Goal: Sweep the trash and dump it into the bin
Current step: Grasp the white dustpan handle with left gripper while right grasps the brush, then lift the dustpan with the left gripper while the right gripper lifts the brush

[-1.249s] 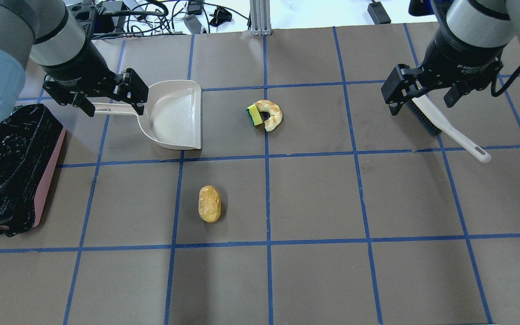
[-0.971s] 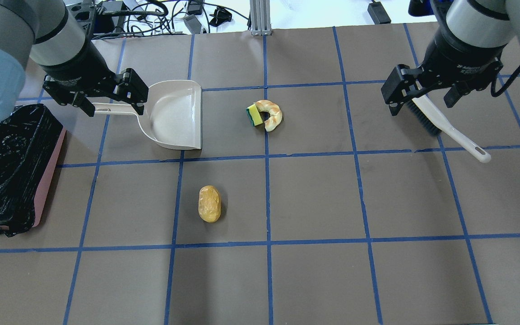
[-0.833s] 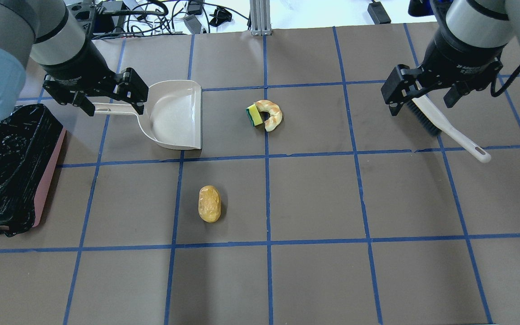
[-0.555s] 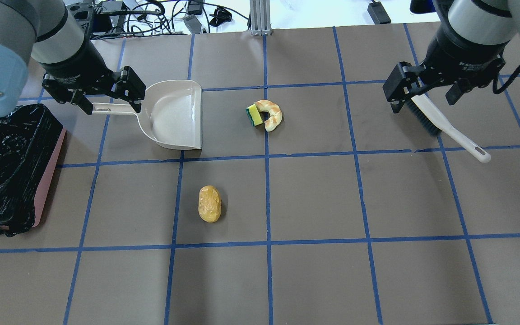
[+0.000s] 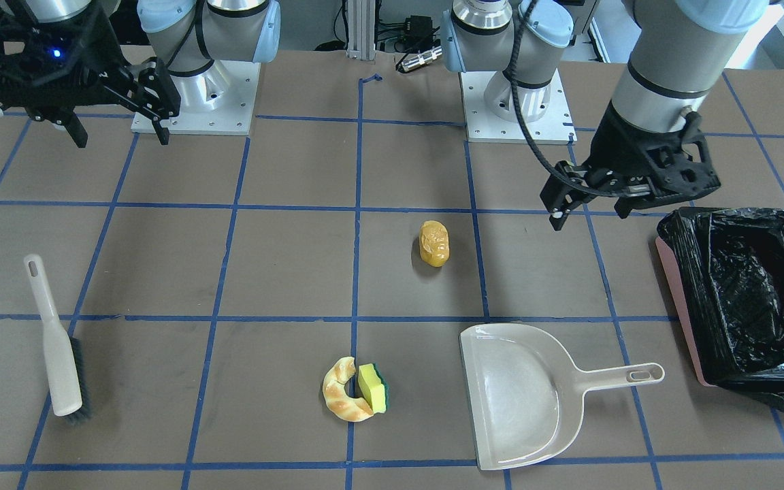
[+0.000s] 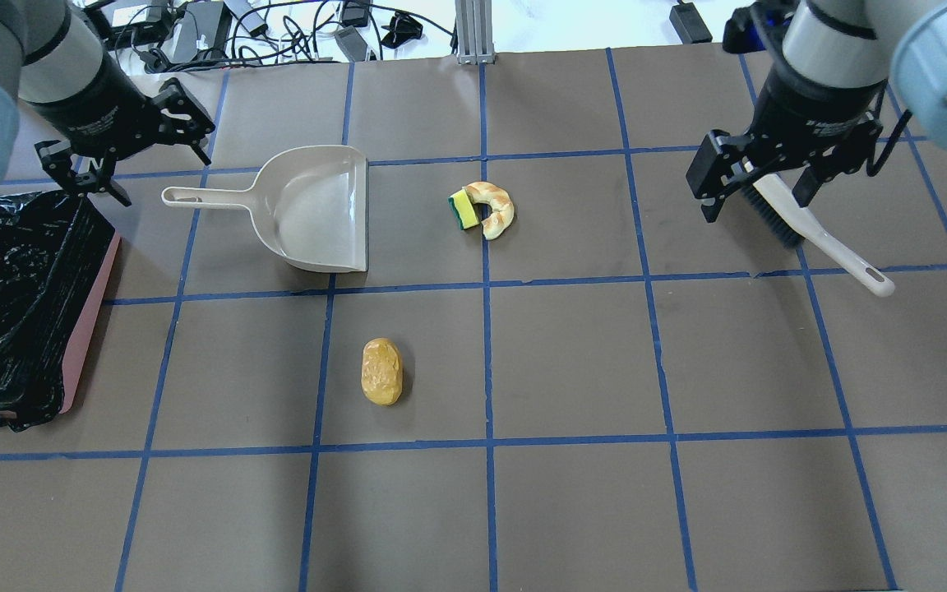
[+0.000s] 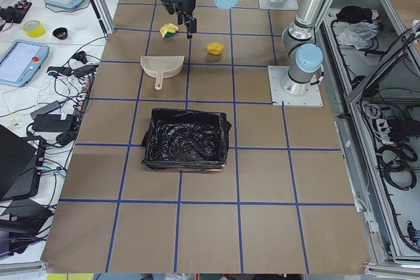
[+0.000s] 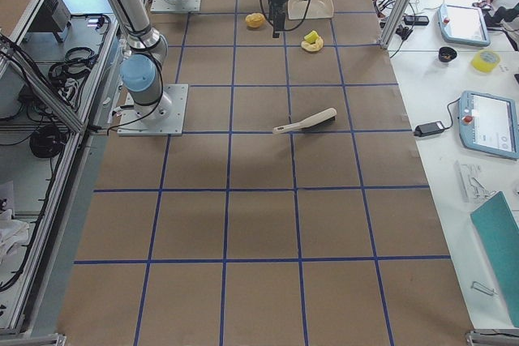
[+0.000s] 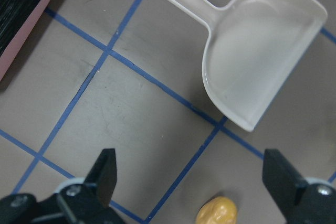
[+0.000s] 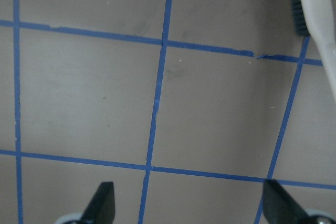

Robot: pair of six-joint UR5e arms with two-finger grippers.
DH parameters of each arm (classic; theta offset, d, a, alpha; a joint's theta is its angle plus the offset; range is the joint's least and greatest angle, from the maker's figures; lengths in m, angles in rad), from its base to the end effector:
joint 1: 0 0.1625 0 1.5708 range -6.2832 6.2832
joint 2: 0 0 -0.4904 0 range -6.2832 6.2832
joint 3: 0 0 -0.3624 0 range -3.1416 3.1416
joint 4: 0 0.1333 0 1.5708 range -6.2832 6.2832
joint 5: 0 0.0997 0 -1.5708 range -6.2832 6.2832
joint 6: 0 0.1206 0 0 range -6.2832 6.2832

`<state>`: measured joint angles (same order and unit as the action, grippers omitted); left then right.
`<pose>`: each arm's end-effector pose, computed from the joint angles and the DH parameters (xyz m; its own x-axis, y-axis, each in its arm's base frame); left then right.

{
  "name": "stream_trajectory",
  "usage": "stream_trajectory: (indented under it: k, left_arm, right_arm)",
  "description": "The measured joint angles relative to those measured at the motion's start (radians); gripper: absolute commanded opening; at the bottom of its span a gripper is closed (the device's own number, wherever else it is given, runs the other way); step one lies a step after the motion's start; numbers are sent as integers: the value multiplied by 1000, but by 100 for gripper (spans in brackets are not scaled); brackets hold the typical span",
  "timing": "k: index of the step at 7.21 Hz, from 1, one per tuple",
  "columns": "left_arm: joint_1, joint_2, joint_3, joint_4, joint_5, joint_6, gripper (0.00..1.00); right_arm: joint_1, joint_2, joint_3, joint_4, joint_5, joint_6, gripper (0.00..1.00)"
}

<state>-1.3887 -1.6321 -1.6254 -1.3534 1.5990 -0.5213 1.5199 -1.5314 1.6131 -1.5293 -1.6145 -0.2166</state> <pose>-0.0370 -0.5166 0.5002 -0.7623 -0.6467 0.0261 -0.6456 0.7569 -0.1018 0.1042 -0.4706 0.4911 -0.9856 -0.1686 0.0159 -0.1652 0.9777 0.1293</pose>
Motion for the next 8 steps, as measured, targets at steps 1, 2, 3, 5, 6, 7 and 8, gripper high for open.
stream_trajectory:
  k: [1, 2, 3, 5, 6, 7, 8]
  left_arm:
    - [29, -24, 0, 9, -3, -188, 100]
    - [43, -59, 2, 23, -5, -342, 100]
    - [48, -110, 7, 73, -8, -440, 100]
    - [51, -226, 25, 226, -23, -583, 100]
    - [54, -278, 46, 257, -42, -625, 100]
    - [63, -324, 76, 271, -52, -645, 100]
    - [72, -364, 103, 291, -56, -654, 100]
  right_arm:
    - [-8, 38, 24, -33, -45, -103, 100]
    - [-35, 61, 55, -78, -95, -227, 100]
    - [-82, 71, 95, -130, -119, -350, 100]
    - [-203, 80, 196, -295, -133, -583, 100]
    - [-264, 94, 240, -382, -132, -656, 98]
    - [-306, 111, 267, -454, -126, -711, 95]
    - [-327, 131, 278, -500, -125, -739, 95]
